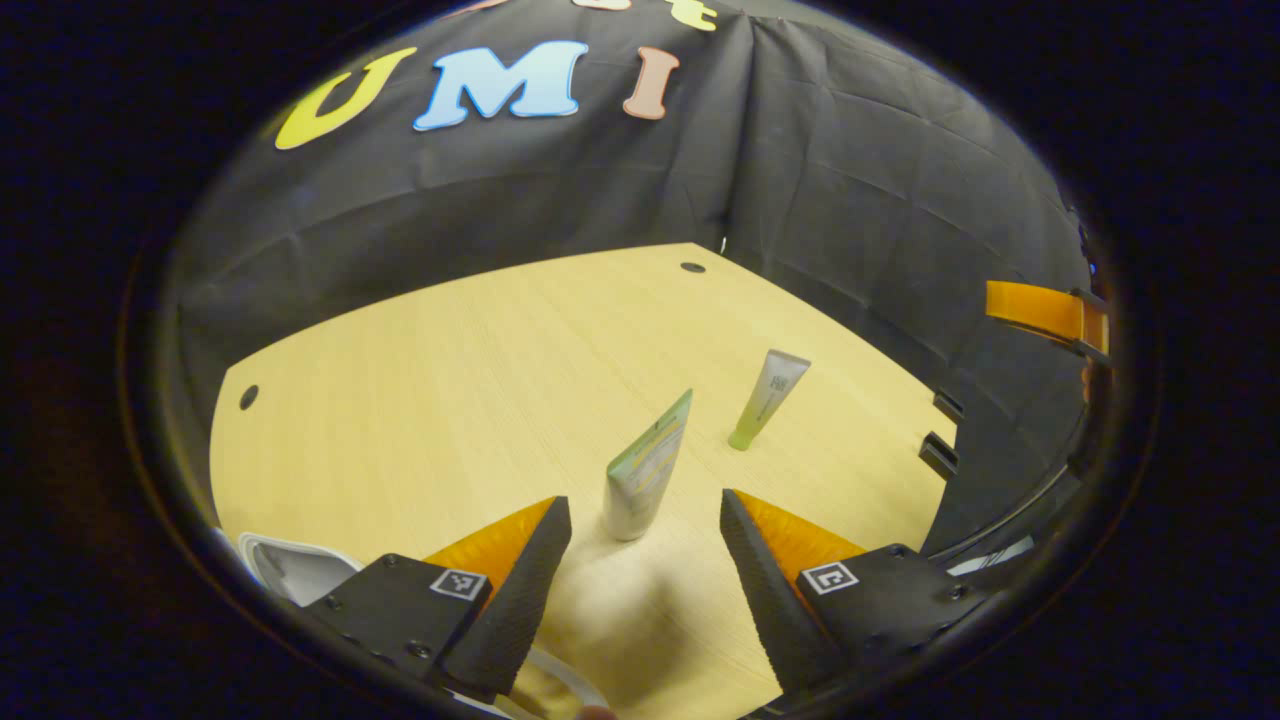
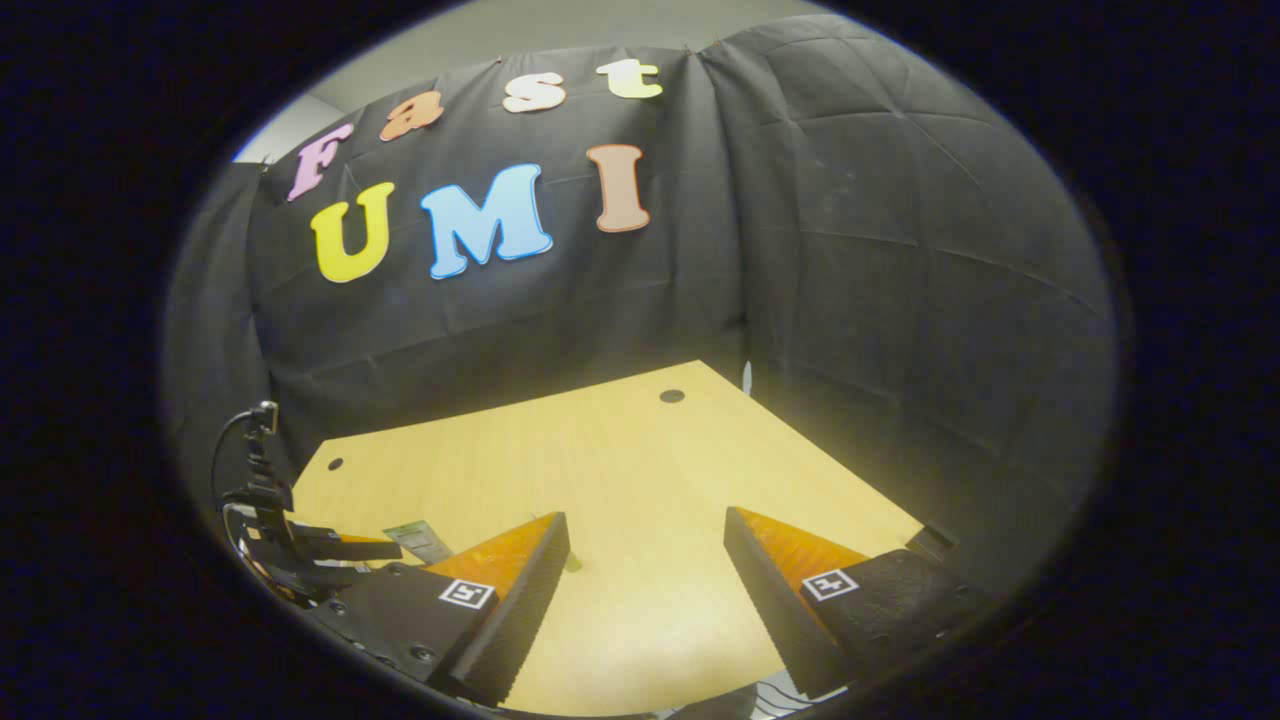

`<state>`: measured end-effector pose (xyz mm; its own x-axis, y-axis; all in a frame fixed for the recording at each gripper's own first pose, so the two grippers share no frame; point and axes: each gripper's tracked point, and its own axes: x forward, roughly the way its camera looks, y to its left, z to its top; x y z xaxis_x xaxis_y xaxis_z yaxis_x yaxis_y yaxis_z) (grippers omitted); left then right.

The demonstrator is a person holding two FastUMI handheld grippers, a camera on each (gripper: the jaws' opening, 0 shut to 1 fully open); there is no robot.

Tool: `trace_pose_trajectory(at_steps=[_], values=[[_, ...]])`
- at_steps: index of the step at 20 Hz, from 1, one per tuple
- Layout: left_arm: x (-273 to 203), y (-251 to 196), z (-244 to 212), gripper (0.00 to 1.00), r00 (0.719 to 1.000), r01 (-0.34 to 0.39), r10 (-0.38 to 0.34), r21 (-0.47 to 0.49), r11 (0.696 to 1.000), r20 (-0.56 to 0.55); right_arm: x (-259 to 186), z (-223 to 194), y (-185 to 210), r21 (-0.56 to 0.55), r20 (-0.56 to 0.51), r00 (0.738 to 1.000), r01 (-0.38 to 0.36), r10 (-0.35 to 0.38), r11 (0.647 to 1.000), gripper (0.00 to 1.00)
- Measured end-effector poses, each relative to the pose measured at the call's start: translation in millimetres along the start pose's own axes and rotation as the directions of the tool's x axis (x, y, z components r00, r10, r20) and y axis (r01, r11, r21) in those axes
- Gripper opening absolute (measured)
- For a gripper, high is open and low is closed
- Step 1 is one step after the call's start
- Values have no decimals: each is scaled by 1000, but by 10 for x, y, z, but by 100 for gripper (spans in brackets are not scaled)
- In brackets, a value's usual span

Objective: First open the suitcase, pack the skin care products into it, and then close the suitcase.

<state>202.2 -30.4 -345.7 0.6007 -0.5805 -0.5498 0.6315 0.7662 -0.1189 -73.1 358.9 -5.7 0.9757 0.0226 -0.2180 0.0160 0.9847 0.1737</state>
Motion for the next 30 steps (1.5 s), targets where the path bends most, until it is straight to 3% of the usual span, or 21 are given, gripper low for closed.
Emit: trace_pose_trajectory(at_steps=[4, 6, 7, 9, 11, 18, 23, 25, 27, 30], values=[[340, -26, 32, 95, 1000, 16, -16, -44, 999, -6, -57, -63, -132, 19, -13, 999, 43, -42, 999, 95], [462, 53, 105, 96, 1000, -18, 19, -94, 995, 19, -75, -77, -176, 18, -23, 998, 57, -56, 998, 95], [533, 121, 127, 79, 999, -41, 45, -126, 991, 29, -73, -68, -187, 16, -26, 998, 60, -60, 998, 95], [508, 129, 214, 51, 998, -12, 24, -192, 981, 62, -40, -55, -212, 12, -30, 998, 62, -62, 998, 95], [481, 146, 212, 42, 998, 1, 16, -264, 964, 65, -8, -15, -203, 4, -31, 998, 58, -57, 998, 95], [222, 257, 155, 42, 996, -29, 54, -318, 948, 71, 279, -238, 225, -61, -130, 989, -82, 74, 995, 95], [-299, 249, 376, 39, 984, -46, 103, -346, 937, 146, 570, -494, 636, -114, -236, 950, -235, 203, 965, 93], [-590, 317, 451, 46, 972, -79, 157, -386, 919, 174, 768, -644, 751, -145, -281, 931, -280, 232, 949, 89], [-928, 463, 488, 45, 949, -122, 234, -436, 892, 212, 945, -796, 817, -174, -337, 910, -314, 243, 933, 78], [-1444, 723, 423, 42, 904, -181, 348, -516, 837, 248, 1161, -981, 964, -197, -408, 872, -373, 270, 907, 73]])
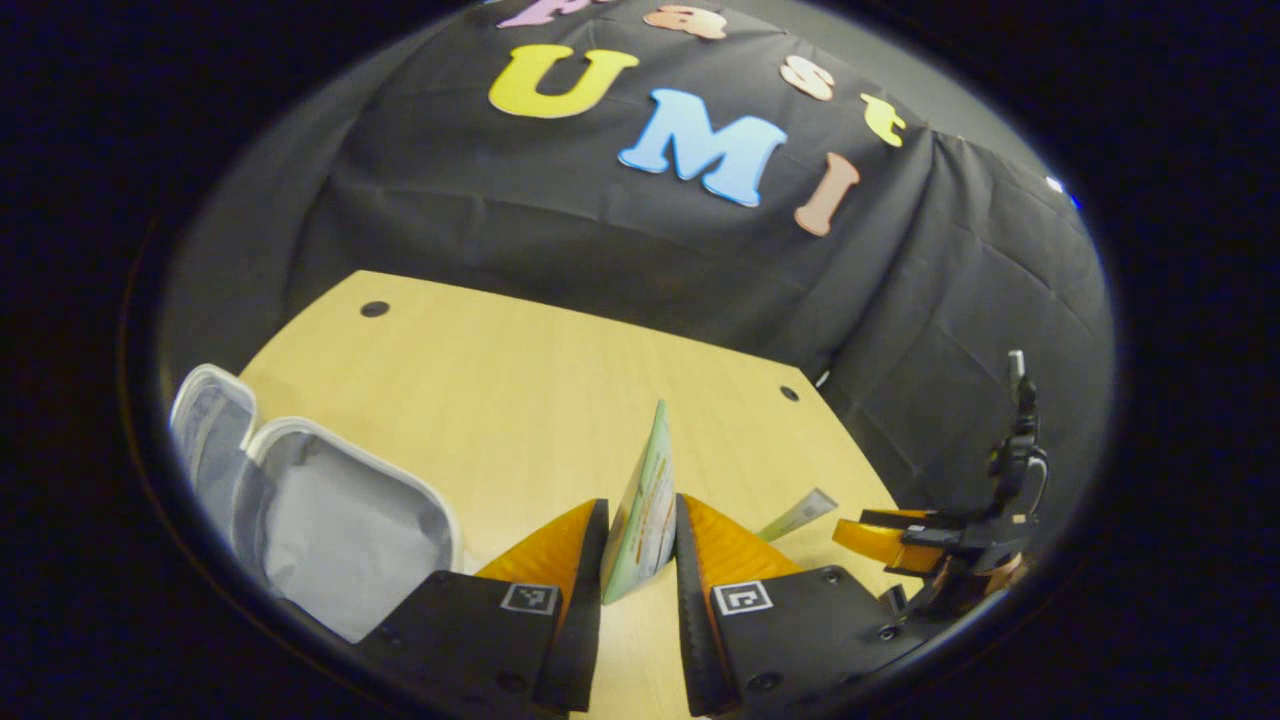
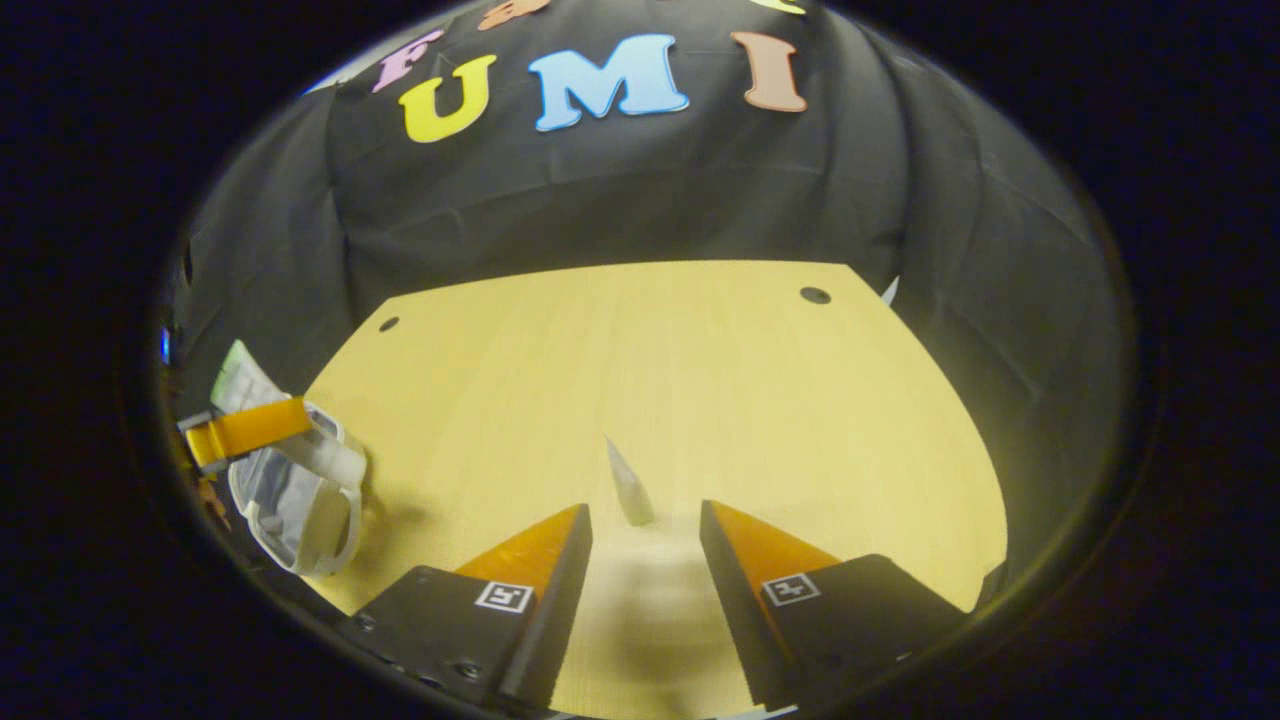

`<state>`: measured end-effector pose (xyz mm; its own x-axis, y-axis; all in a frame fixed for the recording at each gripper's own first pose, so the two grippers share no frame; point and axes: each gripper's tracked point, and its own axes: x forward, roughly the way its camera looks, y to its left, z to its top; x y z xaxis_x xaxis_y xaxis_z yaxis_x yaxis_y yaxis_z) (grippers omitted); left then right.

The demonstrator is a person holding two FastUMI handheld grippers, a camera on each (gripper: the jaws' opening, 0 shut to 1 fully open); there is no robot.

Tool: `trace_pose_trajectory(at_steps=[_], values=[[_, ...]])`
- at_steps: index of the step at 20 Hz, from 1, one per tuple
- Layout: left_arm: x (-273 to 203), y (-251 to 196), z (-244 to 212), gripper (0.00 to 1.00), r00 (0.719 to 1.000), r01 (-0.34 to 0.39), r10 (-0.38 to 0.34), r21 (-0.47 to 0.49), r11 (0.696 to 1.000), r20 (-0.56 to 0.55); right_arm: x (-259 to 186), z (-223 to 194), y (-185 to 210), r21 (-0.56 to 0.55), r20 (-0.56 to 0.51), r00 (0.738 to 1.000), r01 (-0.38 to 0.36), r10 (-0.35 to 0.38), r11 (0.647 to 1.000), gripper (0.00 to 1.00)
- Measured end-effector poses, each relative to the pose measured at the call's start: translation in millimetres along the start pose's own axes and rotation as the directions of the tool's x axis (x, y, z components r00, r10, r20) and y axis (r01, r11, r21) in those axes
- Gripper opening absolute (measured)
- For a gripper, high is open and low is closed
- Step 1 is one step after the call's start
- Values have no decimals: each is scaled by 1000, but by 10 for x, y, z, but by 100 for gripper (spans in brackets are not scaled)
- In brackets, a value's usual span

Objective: First open the suitcase, pack the skin care products into it, and then close the suitcase.

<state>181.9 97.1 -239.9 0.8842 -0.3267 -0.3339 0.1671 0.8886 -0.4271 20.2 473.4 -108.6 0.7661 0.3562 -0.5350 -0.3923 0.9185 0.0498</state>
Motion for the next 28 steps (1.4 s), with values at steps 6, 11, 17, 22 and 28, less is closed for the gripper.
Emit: trace_pose_trajectory(at_steps=[6, 11, 17, 22, 28], values=[[-842, 965, 114, 42, 973, -206, 215, -101, 973, 88, 471, -62, 28, -46, -72, 997, -20, 17, 999, 55], [-1386, 1420, -75, 42, 939, -315, 334, -189, 930, 82, 760, -175, -53, -84, -124, 992, 0, -11, 996, 48], [-1435, 1632, -242, 42, 933, -360, 360, -172, 917, -31, 708, -190, 66, -37, -134, 991, -32, 27, 999, 27], [-1236, 1919, -375, 42, 920, -361, 351, -30, 932, -175, 456, -124, 305, 1, -96, 990, -100, 100, 995, 27], [-1231, 2334, -577, 42, 785, -351, 423, 239, 906, -453, 88, -121, 709, -2, -84, 977, -198, 197, 980, 27]])
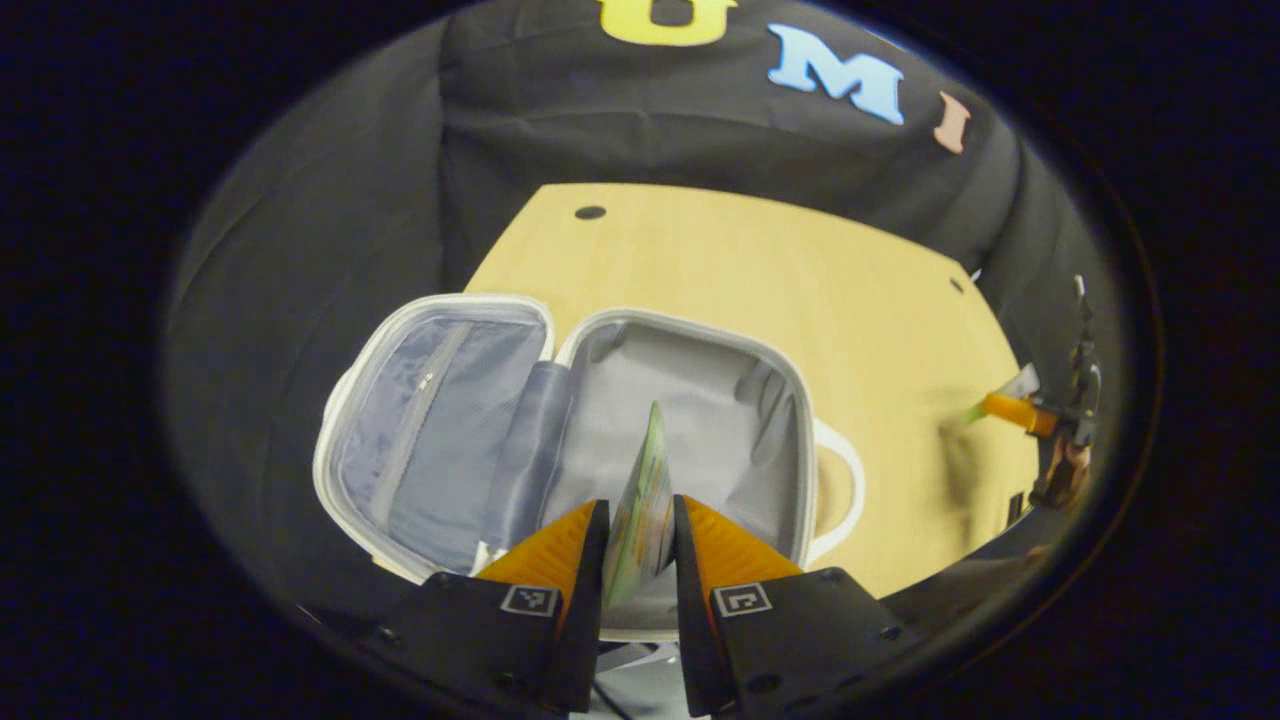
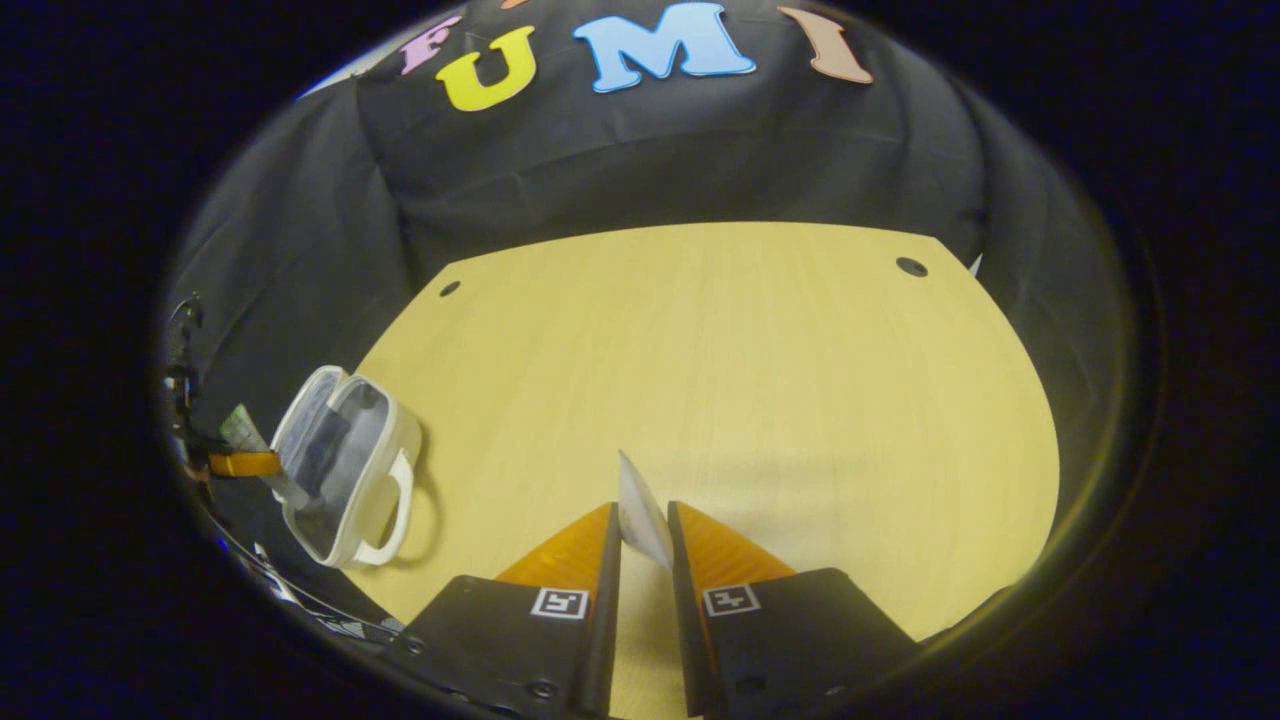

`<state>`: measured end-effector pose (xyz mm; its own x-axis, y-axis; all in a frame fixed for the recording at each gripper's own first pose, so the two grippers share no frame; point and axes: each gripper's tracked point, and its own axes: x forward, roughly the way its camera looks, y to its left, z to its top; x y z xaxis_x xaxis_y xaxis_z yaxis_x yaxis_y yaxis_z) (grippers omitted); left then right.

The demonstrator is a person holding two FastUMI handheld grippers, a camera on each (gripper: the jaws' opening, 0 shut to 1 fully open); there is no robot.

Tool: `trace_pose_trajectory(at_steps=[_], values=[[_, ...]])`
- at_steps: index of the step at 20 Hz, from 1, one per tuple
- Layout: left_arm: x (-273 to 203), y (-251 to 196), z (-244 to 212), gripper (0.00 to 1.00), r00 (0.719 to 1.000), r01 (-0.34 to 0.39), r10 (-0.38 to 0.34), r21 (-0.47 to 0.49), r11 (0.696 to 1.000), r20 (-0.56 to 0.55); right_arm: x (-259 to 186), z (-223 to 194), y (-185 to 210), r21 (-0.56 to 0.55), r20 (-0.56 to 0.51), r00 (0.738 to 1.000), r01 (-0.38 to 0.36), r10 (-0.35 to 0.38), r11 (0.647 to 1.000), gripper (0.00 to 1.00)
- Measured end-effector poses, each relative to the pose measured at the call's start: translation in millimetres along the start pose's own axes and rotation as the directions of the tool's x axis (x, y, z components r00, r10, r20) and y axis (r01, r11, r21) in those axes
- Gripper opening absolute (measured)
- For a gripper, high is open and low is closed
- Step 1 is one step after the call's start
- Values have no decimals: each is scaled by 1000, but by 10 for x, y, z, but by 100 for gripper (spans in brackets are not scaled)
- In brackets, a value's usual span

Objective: First open the suitcase, pack the skin care products into it, and then close the suitcase.

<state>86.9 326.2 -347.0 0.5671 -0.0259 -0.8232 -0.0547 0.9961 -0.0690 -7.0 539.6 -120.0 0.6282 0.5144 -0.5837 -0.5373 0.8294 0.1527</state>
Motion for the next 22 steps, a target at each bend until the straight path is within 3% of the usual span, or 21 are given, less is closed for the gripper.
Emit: trace_pose_trajectory(at_steps=[1, 3, 4, 6, 7, 8, 9, 13, 14, 18, 20, 22], values=[[68, 80, -35, 39, 998, -19, 21, 32, 999, -54, -44, -17, 129, 0, -3, 1000, -28, 28, 1000, 27], [164, 181, -32, 45, 992, -50, 58, 71, 996, -112, -130, -61, 401, -5, -12, 996, -89, 89, 996, 23], [204, 207, 27, 42, 991, -61, 71, 82, 995, -117, -160, -65, 527, -18, -16, 994, -111, 111, 994, 27], [262, 253, 173, 49, 991, -89, 96, 86, 992, -88, -217, -58, 769, -45, -23, 989, -150, 149, 988, 27], [250, 246, 230, 67, 993, -87, 93, 81, 993, -72, -249, -47, 901, -58, -28, 985, -173, 172, 983, 30], [235, 232, 266, 84, 994, -87, 91, 76, 993, -53, -259, -63, 1035, -72, -34, 980, -199, 197, 977, 27], [195, 243, 294, 96, 995, -92, 94, 69, 993, -28, -291, -52, 1193, -86, -45, 973, -229, 226, 970, 27], [-90, 369, 211, 92, 991, -101, 100, 9, 995, 83, -373, 17, 1997, -119, -108, 924, -379, 367, 918, 27], [-185, 405, 125, 93, 990, -99, 100, -16, 995, 100, -375, 17, 2199, -123, -134, 906, -417, 401, 901, 23], [-560, 656, -322, 93, 978, -117, 142, -165, 979, 152, -157, -161, 2998, -53, -285, 822, -527, 493, 848, 27], [-752, 805, -528, 96, 969, -125, 173, -254, 959, 176, 57, -317, 3242, 53, -371, 783, -519, 499, 853, 27], [-891, 965, -749, 92, 963, -130, 198, -332, 934, 180, 323, -468, 3256, 86, -448, 783, -443, 432, 892, 22]])
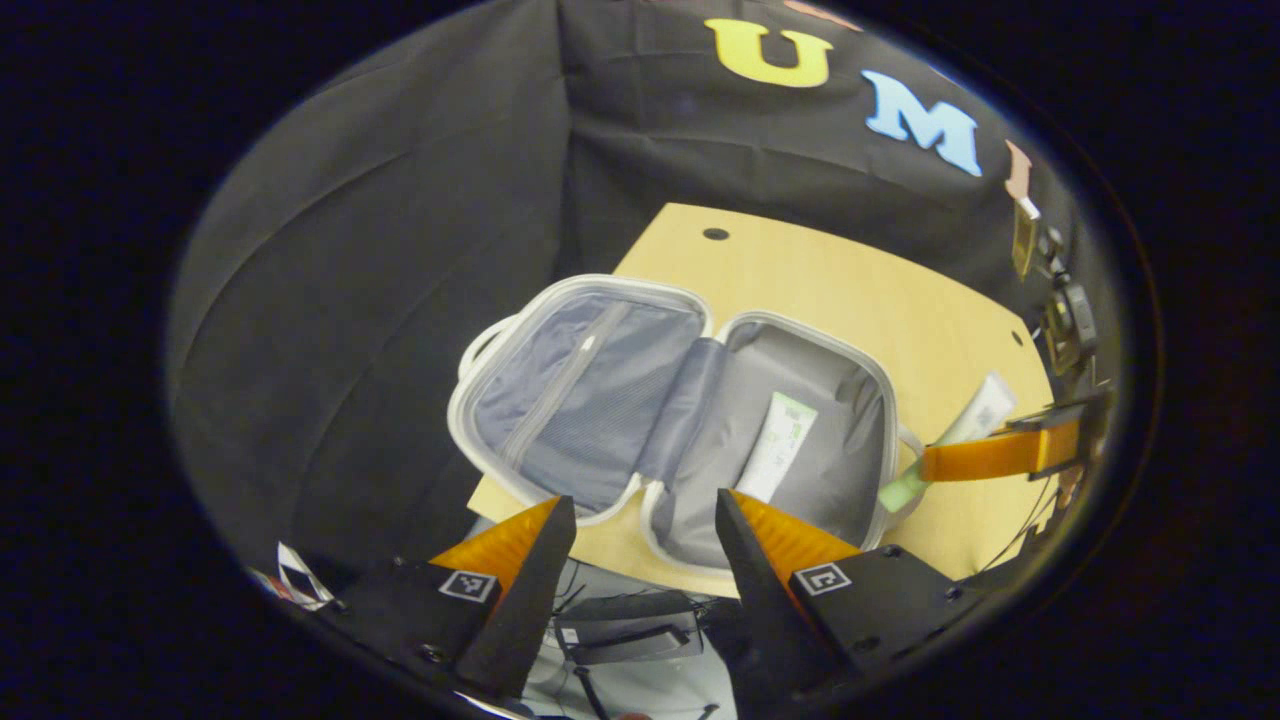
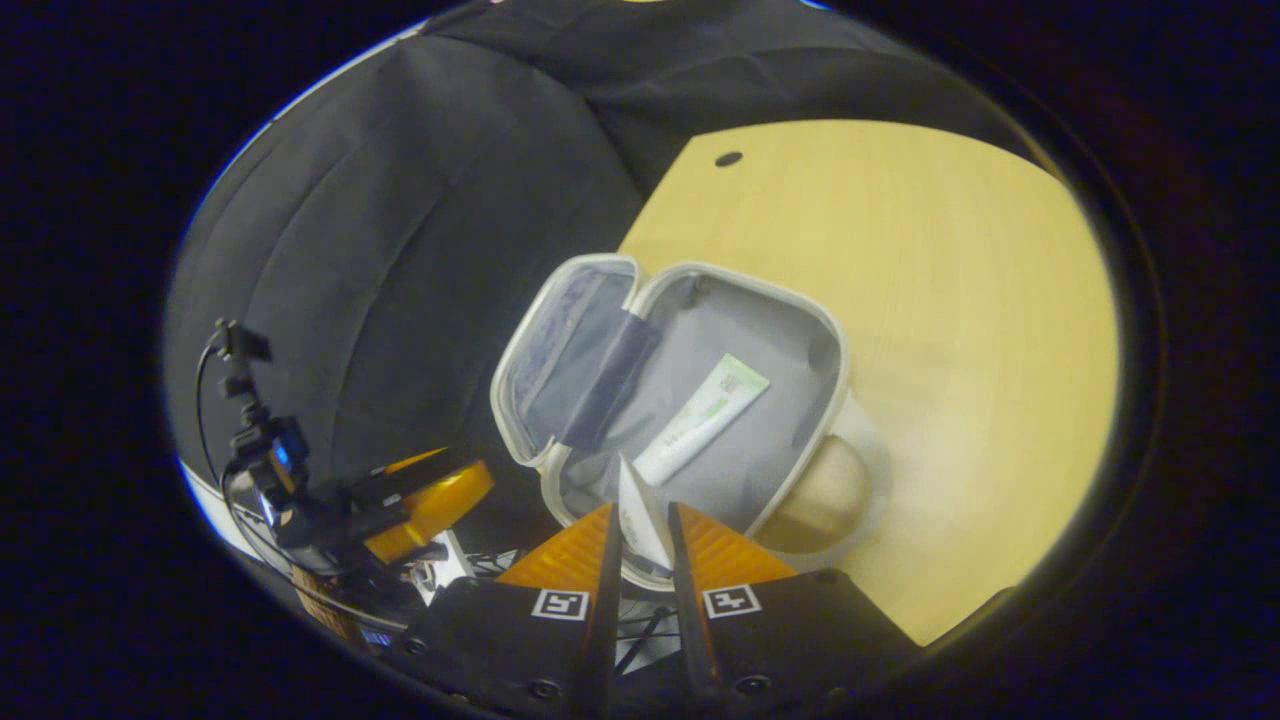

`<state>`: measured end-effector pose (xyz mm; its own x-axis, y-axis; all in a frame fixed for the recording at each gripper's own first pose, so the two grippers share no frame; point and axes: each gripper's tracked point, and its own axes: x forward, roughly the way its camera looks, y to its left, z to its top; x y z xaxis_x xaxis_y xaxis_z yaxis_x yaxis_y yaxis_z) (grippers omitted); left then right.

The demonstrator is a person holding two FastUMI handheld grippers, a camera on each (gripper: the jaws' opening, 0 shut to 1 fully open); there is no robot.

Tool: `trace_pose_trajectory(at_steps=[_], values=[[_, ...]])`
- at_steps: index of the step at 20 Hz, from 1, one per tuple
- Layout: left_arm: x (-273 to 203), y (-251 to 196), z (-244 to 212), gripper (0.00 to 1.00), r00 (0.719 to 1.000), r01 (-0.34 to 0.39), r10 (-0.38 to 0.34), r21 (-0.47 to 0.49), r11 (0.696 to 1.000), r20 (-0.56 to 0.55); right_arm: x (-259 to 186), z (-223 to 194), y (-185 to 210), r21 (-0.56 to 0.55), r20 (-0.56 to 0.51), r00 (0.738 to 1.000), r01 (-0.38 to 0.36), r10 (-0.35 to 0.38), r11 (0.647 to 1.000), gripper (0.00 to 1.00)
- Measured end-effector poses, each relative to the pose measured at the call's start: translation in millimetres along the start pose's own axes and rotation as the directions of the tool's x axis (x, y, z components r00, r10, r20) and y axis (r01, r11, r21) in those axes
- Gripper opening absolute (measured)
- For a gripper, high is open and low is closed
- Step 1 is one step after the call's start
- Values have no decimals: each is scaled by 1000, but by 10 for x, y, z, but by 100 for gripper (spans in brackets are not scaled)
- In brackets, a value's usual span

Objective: First open the suitcase, pack the skin care products into it, and then close the suitcase.

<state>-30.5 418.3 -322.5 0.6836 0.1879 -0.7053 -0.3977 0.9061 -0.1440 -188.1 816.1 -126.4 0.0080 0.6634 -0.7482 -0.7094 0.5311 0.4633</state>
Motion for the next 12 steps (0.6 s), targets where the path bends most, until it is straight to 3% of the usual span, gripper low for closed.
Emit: trace_pose_trajectory(at_steps=[3, 5, 7, 9, 10, 11, 12], values=[[-150, 324, -38, 96, 999, -30, 32, -90, 995, 16, 181, -9, -63, 34, -61, 996, 61, -59, 998, 27], [-222, 499, 50, 89, 999, -27, 33, -128, 991, 39, 269, -36, -124, 62, -98, 991, 94, -87, 994, 27], [-211, 721, 136, 92, 998, -38, 43, -147, 988, 35, 339, -6, -201, 62, -90, 986, 150, -144, 987, 28], [-63, 953, 285, 92, 998, -42, 50, -165, 985, 43, 335, 103, -179, 83, -57, 988, 148, -144, 985, 65], [8, 1044, 391, 92, 998, -39, 48, -175, 984, 47, 351, 175, -177, 93, -36, 988, 153, -151, 984, 88], [86, 1156, 507, 92, 998, -41, 50, -184, 982, 47, 345, 207, -190, 100, -13, 988, 156, -156, 983, 95], [162, 1277, 617, 92, 997, -48, 58, -196, 980, 47, 289, 258, -196, 109, 8, 988, 155, -157, 982, 95]])
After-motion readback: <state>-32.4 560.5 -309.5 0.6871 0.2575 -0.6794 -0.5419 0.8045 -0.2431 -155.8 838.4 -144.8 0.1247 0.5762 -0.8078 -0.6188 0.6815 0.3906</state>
